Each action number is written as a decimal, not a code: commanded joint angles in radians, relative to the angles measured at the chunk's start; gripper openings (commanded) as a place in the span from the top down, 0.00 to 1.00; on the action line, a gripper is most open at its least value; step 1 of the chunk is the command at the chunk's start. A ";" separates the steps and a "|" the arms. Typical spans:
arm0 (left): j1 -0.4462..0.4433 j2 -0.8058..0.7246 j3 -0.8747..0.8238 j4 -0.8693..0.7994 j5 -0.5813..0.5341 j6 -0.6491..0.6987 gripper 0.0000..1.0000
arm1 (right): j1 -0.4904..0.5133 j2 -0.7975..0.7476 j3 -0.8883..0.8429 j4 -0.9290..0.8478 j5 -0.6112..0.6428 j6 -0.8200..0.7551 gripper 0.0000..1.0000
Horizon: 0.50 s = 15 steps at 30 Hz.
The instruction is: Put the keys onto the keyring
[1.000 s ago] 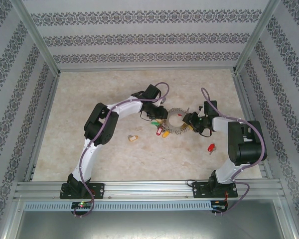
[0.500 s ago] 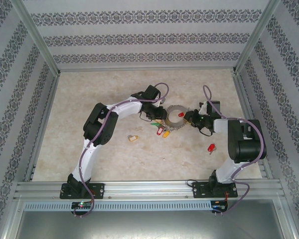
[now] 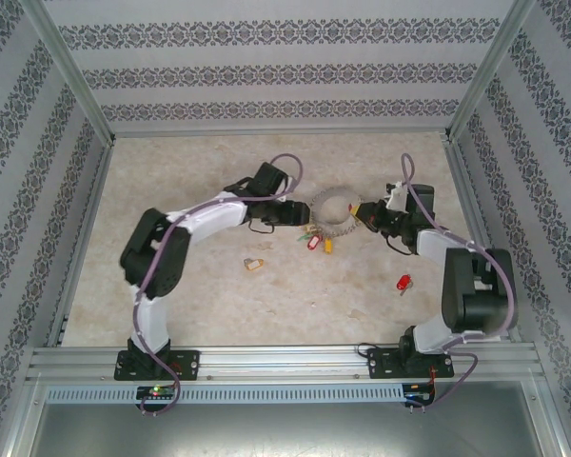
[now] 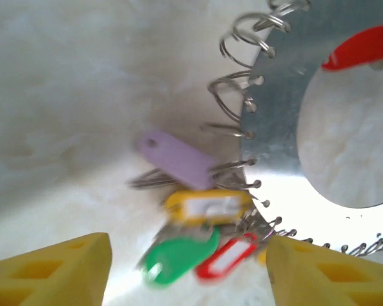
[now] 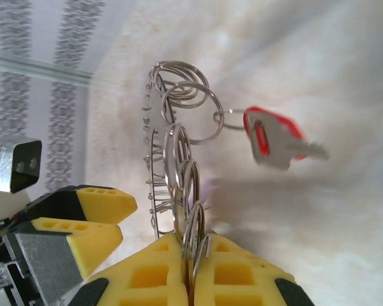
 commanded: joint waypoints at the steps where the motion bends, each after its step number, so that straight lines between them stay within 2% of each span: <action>1: 0.070 -0.180 -0.086 0.154 -0.017 -0.052 0.21 | -0.006 -0.114 0.050 0.026 -0.158 0.039 0.98; 4: 0.128 -0.282 -0.127 0.219 0.108 -0.084 0.06 | 0.005 -0.173 0.092 -0.003 -0.207 0.048 0.98; 6: 0.161 -0.321 -0.138 0.264 0.204 -0.101 0.00 | 0.014 -0.192 0.123 -0.002 -0.245 0.067 0.97; 10: 0.193 -0.347 -0.121 0.310 0.369 -0.143 0.00 | 0.048 -0.210 0.198 -0.022 -0.289 0.091 0.97; 15: 0.193 -0.342 -0.120 0.383 0.472 -0.196 0.01 | 0.109 -0.205 0.283 -0.046 -0.328 0.096 0.97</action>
